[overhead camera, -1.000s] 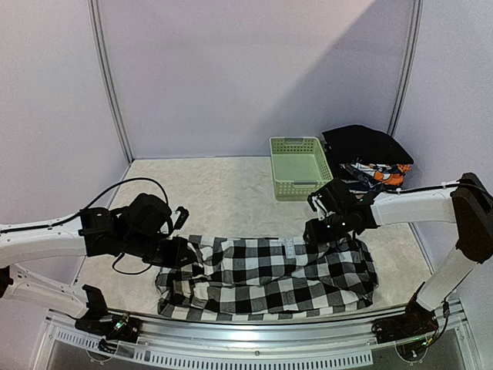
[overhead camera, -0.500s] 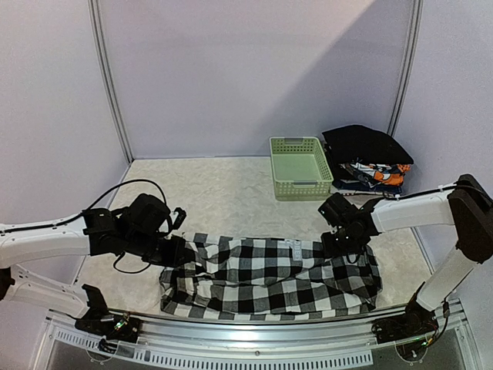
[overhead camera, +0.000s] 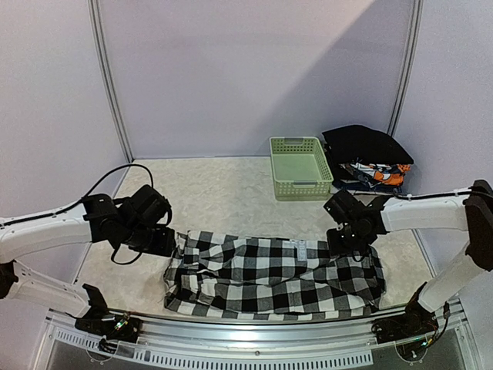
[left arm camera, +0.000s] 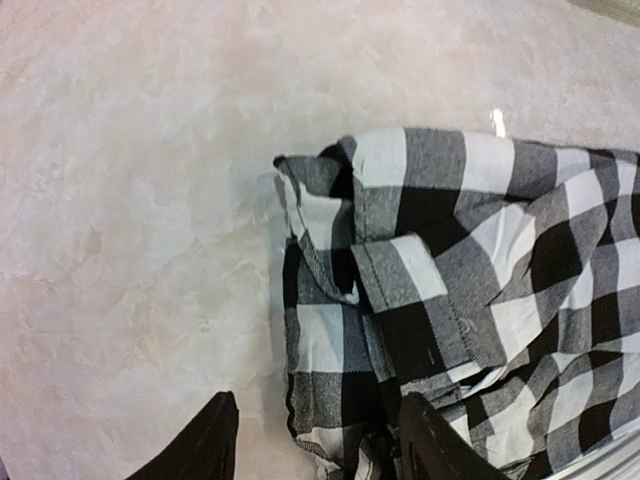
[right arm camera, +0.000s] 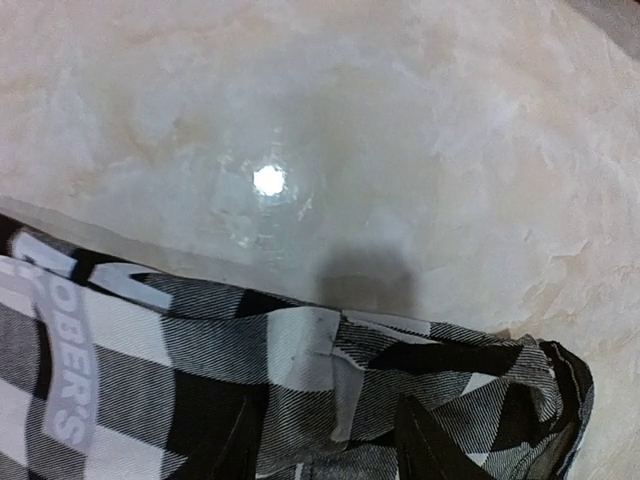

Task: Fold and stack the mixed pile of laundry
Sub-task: Adjust the rectangle-folded shirt at the center of the board, then rotate the rectangle-folded shirt at the center of the board.

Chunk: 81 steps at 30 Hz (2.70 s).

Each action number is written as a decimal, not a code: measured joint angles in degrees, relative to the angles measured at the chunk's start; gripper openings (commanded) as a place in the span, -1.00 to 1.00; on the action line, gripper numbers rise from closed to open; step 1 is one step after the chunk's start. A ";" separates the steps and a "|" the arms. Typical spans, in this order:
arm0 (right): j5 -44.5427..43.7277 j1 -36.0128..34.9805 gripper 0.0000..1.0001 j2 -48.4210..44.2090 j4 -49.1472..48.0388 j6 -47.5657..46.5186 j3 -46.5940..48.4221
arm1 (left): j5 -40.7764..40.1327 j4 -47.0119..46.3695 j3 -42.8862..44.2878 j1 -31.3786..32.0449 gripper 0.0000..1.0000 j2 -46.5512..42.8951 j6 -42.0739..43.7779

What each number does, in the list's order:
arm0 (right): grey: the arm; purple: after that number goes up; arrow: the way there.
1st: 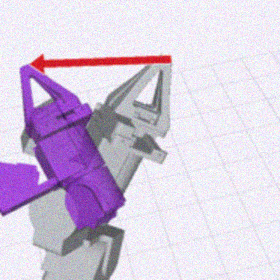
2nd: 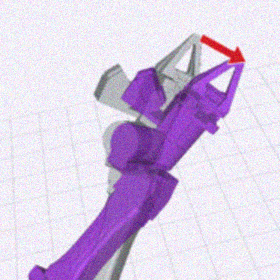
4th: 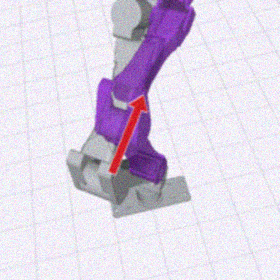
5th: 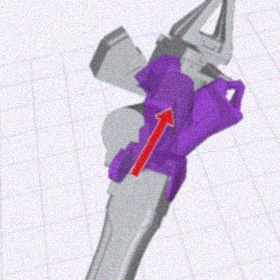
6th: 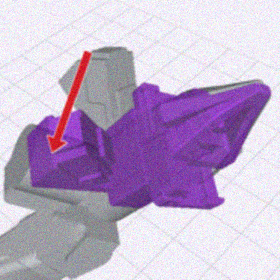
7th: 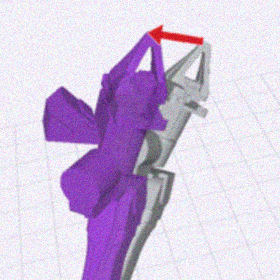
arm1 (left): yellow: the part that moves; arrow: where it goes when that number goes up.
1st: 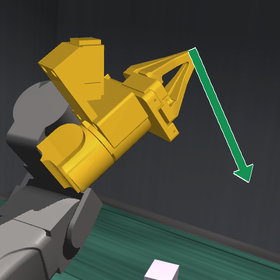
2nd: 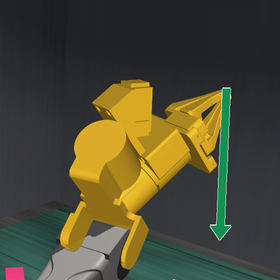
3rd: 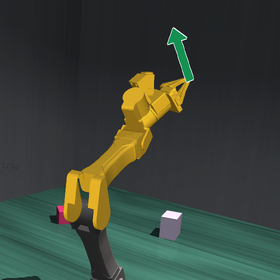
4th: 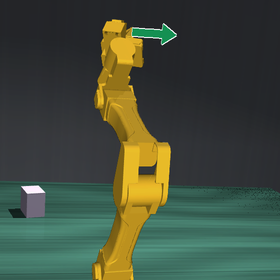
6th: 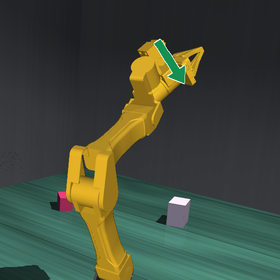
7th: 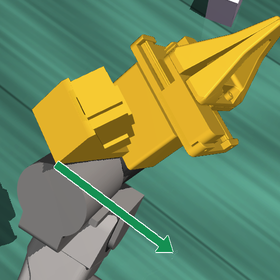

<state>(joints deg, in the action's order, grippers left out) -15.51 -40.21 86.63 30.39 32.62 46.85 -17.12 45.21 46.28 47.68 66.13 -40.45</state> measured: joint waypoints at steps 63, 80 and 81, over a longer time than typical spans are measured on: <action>37.33 -11.23 -0.04 50.31 -12.17 -3.58 57.02 | 10.19 -10.67 -8.52 -4.02 -0.32 11.89 5.14; 53.62 -2.08 0.01 69.55 -4.09 -0.68 88.67 | 24.48 -17.07 -9.70 0.20 -0.40 11.10 -1.57; 53.86 -1.40 0.03 70.20 -4.00 -0.48 89.85 | 25.00 -17.99 -9.60 0.70 -0.40 12.09 -1.88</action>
<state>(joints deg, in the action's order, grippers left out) 38.35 -41.60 156.83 26.39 32.14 136.70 7.88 27.22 36.69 48.38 78.22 -42.33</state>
